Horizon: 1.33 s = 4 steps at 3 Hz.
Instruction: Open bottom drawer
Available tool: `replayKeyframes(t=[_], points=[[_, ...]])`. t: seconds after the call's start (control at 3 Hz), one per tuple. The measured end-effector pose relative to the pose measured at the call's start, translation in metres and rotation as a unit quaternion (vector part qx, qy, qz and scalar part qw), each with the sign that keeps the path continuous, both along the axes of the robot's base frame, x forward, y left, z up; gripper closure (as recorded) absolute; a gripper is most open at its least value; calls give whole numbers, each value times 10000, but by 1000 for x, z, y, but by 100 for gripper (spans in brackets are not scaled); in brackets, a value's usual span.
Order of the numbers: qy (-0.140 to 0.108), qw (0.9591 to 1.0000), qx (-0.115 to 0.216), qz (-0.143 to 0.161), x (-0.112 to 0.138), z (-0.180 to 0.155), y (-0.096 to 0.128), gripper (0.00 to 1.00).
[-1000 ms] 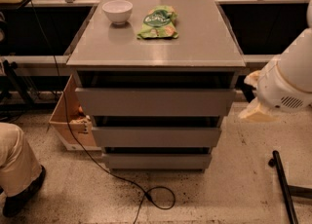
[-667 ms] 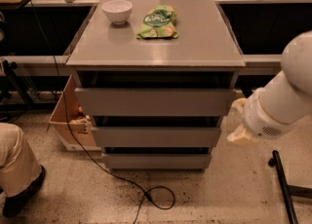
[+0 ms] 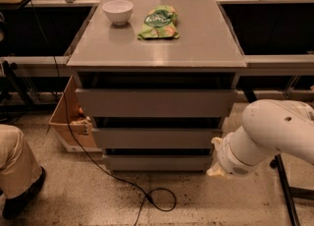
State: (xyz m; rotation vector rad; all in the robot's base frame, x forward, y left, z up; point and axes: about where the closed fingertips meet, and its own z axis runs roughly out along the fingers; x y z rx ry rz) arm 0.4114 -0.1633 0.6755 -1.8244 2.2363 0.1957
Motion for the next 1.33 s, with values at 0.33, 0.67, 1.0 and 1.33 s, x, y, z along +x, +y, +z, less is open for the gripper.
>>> replayKeyframes(t=[0.33,0.67,1.0,1.33], points=[[19,10000,32,-1,0,-5,1,0],[84,9999,139,-5,-1,-21,4,0],[266,9987,413,123,4,-111,20,0],[302,9969,706,176,19,-184,31,0]])
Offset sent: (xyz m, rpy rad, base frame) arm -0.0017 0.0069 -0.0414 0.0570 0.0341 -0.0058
